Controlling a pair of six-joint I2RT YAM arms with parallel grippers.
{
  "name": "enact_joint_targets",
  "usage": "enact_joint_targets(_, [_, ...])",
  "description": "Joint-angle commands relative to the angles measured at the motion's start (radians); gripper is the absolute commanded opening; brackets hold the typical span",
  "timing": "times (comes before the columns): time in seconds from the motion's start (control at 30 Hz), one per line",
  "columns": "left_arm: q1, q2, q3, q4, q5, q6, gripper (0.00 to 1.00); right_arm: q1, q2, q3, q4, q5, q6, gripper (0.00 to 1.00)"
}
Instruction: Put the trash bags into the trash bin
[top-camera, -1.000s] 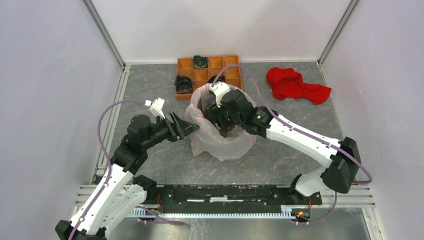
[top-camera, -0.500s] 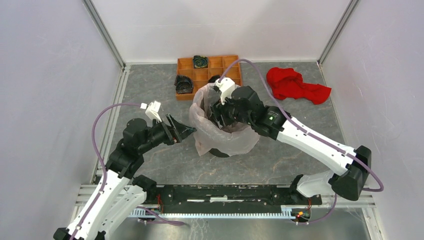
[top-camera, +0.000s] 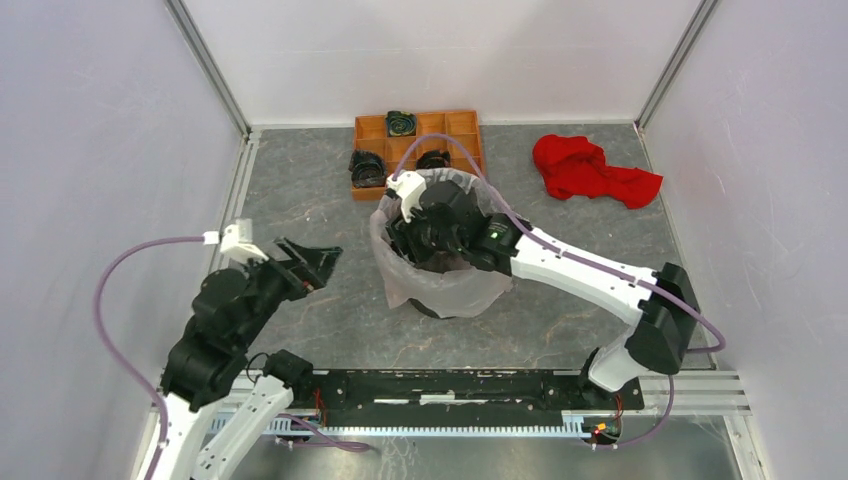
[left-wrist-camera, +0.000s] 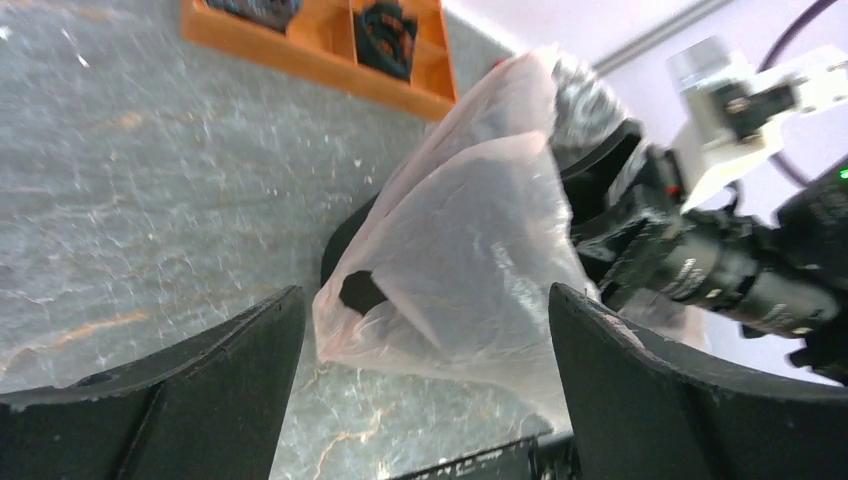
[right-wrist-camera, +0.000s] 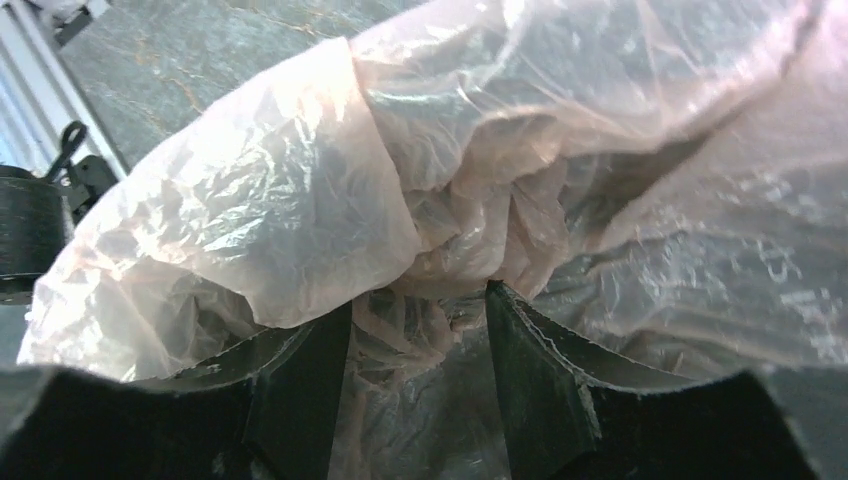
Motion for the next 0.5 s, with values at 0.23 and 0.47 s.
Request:
enact_joint_targets(0.23, [0.001, -0.062, 0.107, -0.102, -0.197, 0.046, 0.98, 0.025, 0.144, 0.165, 0.239, -0.243, 0.022, 0.60])
enact_joint_targets(0.47, [0.001, -0.043, 0.175, -0.103, -0.210, 0.091, 1.00, 0.039, 0.056, 0.252, -0.013, -0.038, -0.040, 0.76])
